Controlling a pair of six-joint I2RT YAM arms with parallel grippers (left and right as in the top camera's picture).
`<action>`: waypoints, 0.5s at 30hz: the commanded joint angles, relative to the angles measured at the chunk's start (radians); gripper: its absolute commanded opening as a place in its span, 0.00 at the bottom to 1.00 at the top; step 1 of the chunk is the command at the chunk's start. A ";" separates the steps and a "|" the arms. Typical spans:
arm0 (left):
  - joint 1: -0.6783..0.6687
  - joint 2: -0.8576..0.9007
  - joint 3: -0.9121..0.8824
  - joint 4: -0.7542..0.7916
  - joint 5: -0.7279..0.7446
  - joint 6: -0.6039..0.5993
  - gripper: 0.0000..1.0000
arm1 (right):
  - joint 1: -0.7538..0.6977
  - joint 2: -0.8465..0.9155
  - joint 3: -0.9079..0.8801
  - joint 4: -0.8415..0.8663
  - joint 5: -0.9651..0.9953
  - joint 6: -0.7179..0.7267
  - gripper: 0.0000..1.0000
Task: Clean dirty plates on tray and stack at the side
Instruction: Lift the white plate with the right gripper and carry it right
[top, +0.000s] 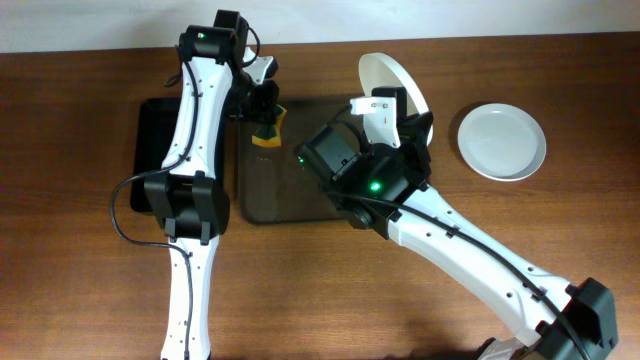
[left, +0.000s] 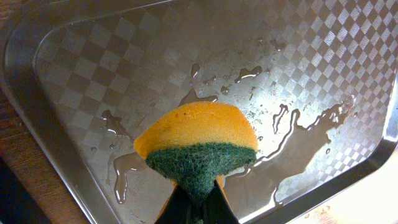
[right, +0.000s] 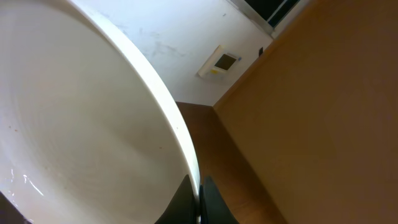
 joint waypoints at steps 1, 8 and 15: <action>0.003 0.005 -0.004 0.002 -0.007 0.020 0.01 | 0.003 -0.023 0.000 0.006 0.034 0.039 0.04; 0.003 0.005 -0.004 0.001 -0.008 0.021 0.01 | -0.040 -0.034 0.001 -0.003 -0.281 0.071 0.04; 0.108 -0.034 0.006 -0.096 -0.017 0.026 0.01 | -0.350 -0.147 0.000 -0.037 -0.840 0.086 0.04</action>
